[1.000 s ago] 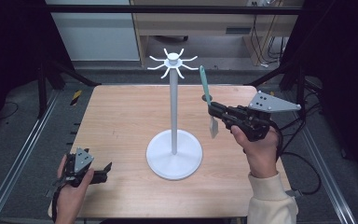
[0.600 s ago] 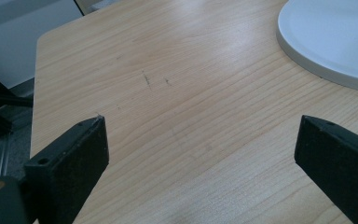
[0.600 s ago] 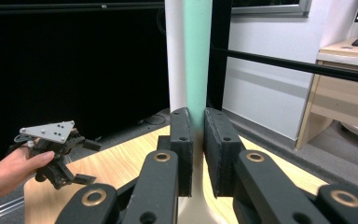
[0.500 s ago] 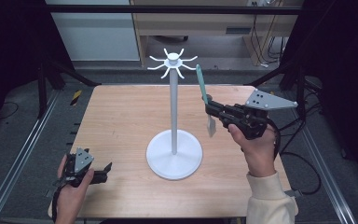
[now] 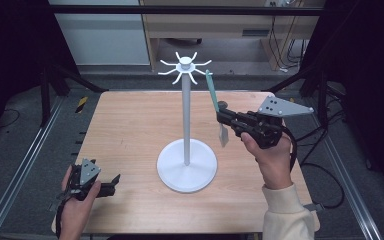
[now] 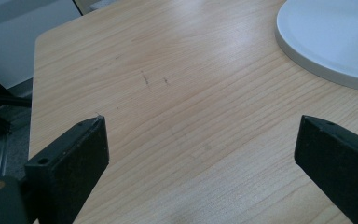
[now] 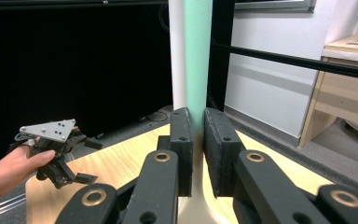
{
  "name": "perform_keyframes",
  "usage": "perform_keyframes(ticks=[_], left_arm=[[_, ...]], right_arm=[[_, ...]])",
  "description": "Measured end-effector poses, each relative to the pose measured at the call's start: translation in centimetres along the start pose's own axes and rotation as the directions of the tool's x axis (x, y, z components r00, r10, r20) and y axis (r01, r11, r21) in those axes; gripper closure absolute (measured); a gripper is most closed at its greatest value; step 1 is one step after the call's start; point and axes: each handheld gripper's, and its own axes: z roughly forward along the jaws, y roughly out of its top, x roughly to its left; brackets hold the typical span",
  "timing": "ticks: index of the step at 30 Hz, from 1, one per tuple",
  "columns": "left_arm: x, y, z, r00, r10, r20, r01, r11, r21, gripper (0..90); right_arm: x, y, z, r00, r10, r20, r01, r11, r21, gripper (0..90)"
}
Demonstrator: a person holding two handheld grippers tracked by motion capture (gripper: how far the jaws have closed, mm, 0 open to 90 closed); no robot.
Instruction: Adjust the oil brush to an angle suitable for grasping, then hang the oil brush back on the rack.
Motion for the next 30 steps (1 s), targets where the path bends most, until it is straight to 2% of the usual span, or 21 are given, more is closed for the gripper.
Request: perform_keyframes(ticks=[30], left_arm=[[0.0,0.0,0.0,1.0000,-0.001,0.000,0.001,1.0000,0.001,2.5]], right_arm=[[0.1,0.1,1.4,0.9999,0.002,-0.016,-0.002,1.000,0.009,82.3]])
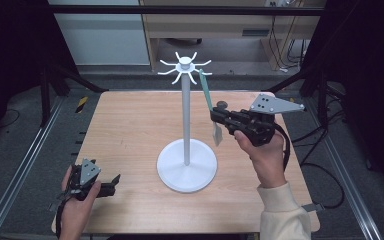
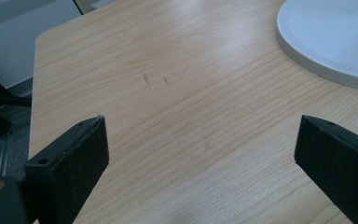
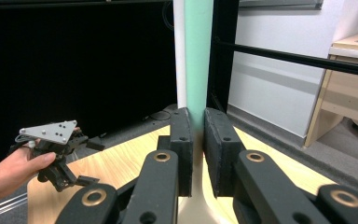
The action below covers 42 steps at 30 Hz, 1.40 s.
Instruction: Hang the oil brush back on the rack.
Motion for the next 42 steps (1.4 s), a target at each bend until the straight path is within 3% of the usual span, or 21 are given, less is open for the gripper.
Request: perform_keyframes(ticks=[20,33,42], left_arm=[[0.0,0.0,0.0,1.0000,0.003,0.002,-0.003,1.0000,0.002,2.5],[0.0,0.0,0.0,1.0000,0.004,0.005,-0.004,1.0000,0.005,2.5],[0.0,0.0,0.0,1.0000,0.004,0.005,-0.004,1.0000,0.004,2.5]], right_arm=[[-0.3,-0.3,0.8,0.9999,0.012,0.000,-0.012,1.000,-0.019,82.1],[0.2,-0.6,1.9,0.9989,-0.009,0.045,0.010,1.000,-0.014,81.1],[0.1,-0.4,1.3,0.9977,-0.019,0.065,0.020,1.000,-0.017,80.4]])
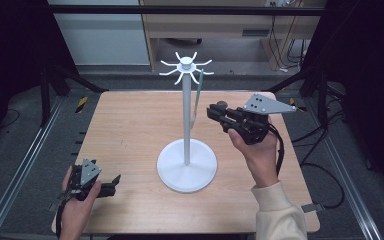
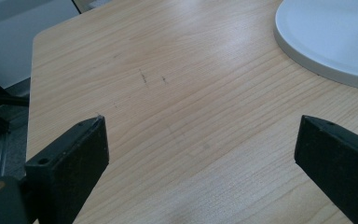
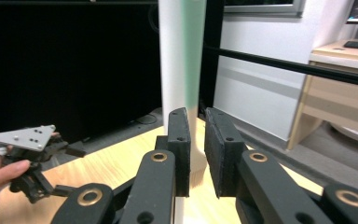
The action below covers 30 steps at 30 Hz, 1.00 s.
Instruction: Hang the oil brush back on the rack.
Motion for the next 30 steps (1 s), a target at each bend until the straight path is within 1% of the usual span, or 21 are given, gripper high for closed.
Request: perform_keyframes(ticks=[4,6,7,8,9,11,13,14,16,18,19,21,24,26,27,29,30], left_arm=[[0.0,0.0,0.0,1.0000,0.000,0.001,0.000,1.0000,0.001,2.5],[0.0,0.0,0.0,1.0000,0.000,0.001,0.001,1.0000,-0.001,2.5],[0.0,0.0,0.0,1.0000,0.000,0.002,0.000,1.0000,0.001,2.5],[-0.1,0.0,0.1,1.0000,0.000,0.002,0.000,1.0000,0.000,2.5],[-0.1,0.0,0.1,1.0000,0.000,0.003,0.000,1.0000,0.001,2.5],[0.0,0.0,0.1,1.0000,0.000,0.004,0.000,1.0000,0.002,2.5],[0.0,0.0,0.0,1.0000,-0.002,0.005,0.002,1.0000,0.003,2.5],[0.0,0.0,0.0,1.0000,-0.003,0.004,0.003,1.0000,0.002,2.5],[0.0,0.0,0.0,1.0000,-0.004,0.002,0.004,1.0000,0.003,2.5],[0.0,0.0,0.0,1.0000,-0.005,0.000,0.005,1.0000,0.003,2.5],[0.0,0.0,0.0,1.0000,-0.005,0.000,0.005,1.0000,0.003,2.5],[0.0,0.0,0.0,1.0000,-0.005,-0.001,0.005,1.0000,0.004,2.5],[0.0,0.0,0.1,1.0000,-0.009,-0.001,0.009,1.0000,0.002,2.5],[0.0,0.1,0.1,1.0000,-0.007,0.001,0.007,1.0000,0.002,2.5],[0.0,0.1,0.1,1.0000,-0.006,0.001,0.006,1.0000,0.002,2.5],[0.0,0.1,0.1,1.0000,-0.006,0.001,0.006,1.0000,0.003,2.5],[0.0,0.1,0.1,1.0000,-0.007,0.001,0.007,1.0000,0.002,2.5]], right_arm=[[-0.2,0.1,-0.9,0.9987,-0.017,0.047,0.017,1.000,0.008,78.7],[-0.4,0.1,-1.3,0.9951,-0.028,0.095,0.026,0.999,0.017,76.0],[-0.4,0.1,-1.6,0.9912,-0.034,0.128,0.031,0.999,0.026,73.7],[-0.5,0.1,-1.7,0.9883,-0.038,0.148,0.034,0.999,0.030,70.6],[-0.6,0.1,-2.0,0.9825,-0.039,0.182,0.033,0.999,0.038,66.9],[-0.8,0.0,-2.3,0.9722,-0.036,0.232,0.024,0.998,0.052,60.9],[-1.1,-0.2,-2.5,0.9602,-0.042,0.276,0.025,0.998,0.065,54.8],[-1.2,-0.2,-2.5,0.9554,-0.036,0.293,0.016,0.997,0.070,52.1],[-1.5,-0.3,-2.6,0.9486,-0.031,0.315,0.003,0.996,0.089,46.5],[-1.8,-0.4,-2.7,0.9450,-0.021,0.326,-0.013,0.995,0.099,43.4],[-2.0,-0.5,-2.7,0.9432,-0.015,0.332,-0.021,0.994,0.107,40.5],[-2.2,-0.7,-2.8,0.9403,-0.014,0.340,-0.030,0.992,0.125,37.7],[-2.6,-1.0,-2.7,0.9273,-0.023,0.374,-0.037,0.988,0.151,31.4],[-2.8,-1.2,-2.6,0.9220,-0.015,0.387,-0.049,0.986,0.157,26.8],[-2.9,-1.4,-2.5,0.9183,-0.021,0.395,-0.048,0.985,0.165,24.5],[-3.0,-1.6,-2.4,0.9138,-0.033,0.405,-0.044,0.983,0.180,21.1],[-3.2,-1.8,-2.3,0.9093,-0.046,0.414,-0.038,0.981,0.192,18.7]])
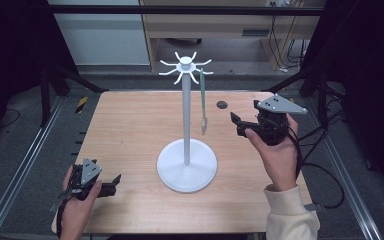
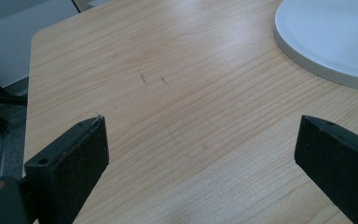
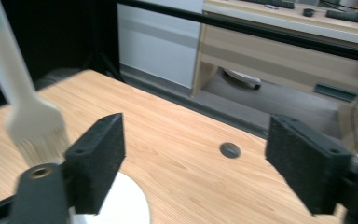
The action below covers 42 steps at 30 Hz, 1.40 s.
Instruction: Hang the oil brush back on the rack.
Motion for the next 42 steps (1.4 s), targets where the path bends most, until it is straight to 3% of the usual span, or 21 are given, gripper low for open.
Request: perform_keyframes(ticks=[6,16,24,42], left_arm=[[0.1,0.0,0.0,1.0000,-0.003,-0.001,0.003,1.0000,0.000,2.5],[0.1,-0.1,-0.1,1.0000,0.000,0.002,0.000,1.0000,0.002,2.5],[0.0,-0.1,0.0,0.9999,0.004,0.010,-0.004,1.0000,0.004,2.5],[-0.1,-0.1,0.0,0.9999,0.004,0.013,-0.004,1.0000,0.005,2.5]], right_arm=[[-0.5,-0.9,0.6,0.9999,0.013,-0.002,-0.013,1.000,0.013,12.7],[-1.3,-2.5,1.0,0.9994,0.033,0.010,-0.033,0.999,0.012,11.2],[-2.0,-4.5,1.7,0.9981,0.042,0.045,-0.045,0.997,0.057,12.1],[-3.2,-9.6,3.9,0.9953,0.076,0.060,-0.084,0.985,0.148,12.3]])
